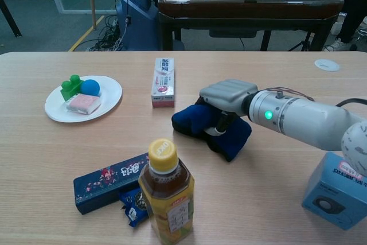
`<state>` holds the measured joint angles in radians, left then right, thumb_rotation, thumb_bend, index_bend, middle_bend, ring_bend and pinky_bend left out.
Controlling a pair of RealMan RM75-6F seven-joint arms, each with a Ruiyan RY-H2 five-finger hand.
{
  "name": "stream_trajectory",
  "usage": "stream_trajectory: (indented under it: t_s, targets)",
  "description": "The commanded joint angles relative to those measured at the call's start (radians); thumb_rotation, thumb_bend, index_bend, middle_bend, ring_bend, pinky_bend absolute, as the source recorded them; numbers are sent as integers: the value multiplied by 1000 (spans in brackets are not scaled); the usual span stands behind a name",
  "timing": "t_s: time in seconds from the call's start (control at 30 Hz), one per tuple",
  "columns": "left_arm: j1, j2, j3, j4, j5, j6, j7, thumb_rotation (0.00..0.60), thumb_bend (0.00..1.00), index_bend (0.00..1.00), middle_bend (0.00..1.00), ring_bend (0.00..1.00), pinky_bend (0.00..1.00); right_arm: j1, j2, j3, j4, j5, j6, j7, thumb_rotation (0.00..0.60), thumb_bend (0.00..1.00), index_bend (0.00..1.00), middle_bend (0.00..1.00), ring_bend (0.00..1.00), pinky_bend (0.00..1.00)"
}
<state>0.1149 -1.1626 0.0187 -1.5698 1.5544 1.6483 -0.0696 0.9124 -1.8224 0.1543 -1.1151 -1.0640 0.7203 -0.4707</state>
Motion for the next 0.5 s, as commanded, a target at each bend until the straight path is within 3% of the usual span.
stream_trajectory:
  t_s: [0.03,0.5]
  targets:
    - [1,1,0,-1,-1,1,0,600,167,99,0,21,12,10,-16,2,34,25,-6,-23,600,548,690,558,562,667]
    - [0,3,0,-2,4,0,-5,600,168,99,0,21,13,23,-49,32,213,156,-35,-79,600,548,691,558,562,667]
